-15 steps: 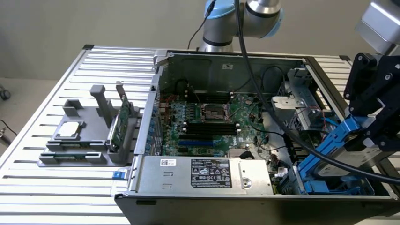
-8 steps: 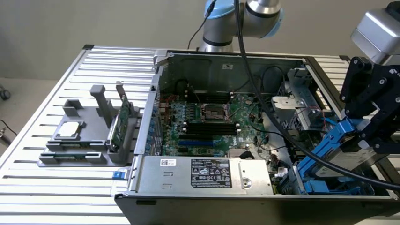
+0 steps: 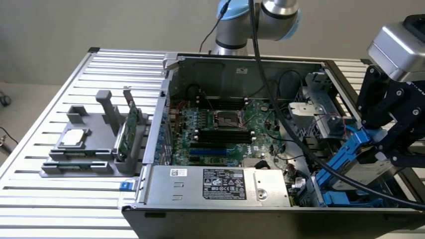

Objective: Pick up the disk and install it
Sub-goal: 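Insert the disk into the insertion slot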

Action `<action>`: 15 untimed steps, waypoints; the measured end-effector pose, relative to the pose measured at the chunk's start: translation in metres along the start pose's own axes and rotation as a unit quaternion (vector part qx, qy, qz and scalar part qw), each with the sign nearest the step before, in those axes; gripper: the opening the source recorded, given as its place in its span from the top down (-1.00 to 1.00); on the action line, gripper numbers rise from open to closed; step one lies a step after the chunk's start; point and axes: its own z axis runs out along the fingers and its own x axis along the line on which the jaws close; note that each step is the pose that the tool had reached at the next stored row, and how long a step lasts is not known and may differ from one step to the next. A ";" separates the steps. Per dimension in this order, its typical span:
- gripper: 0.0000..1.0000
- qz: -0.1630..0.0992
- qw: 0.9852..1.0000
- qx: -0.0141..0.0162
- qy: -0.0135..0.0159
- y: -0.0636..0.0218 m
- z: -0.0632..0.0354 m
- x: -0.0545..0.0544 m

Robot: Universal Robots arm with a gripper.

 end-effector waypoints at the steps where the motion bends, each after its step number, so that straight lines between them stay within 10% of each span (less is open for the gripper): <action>1: 0.34 -0.002 1.000 0.000 -0.001 0.0000 0.0013 0.000; 11: 0.34 -0.024 1.000 -0.002 -0.005 -0.0006 0.0142 0.002; 15: 0.34 -0.027 1.000 -0.001 -0.012 -0.0011 0.0170 0.004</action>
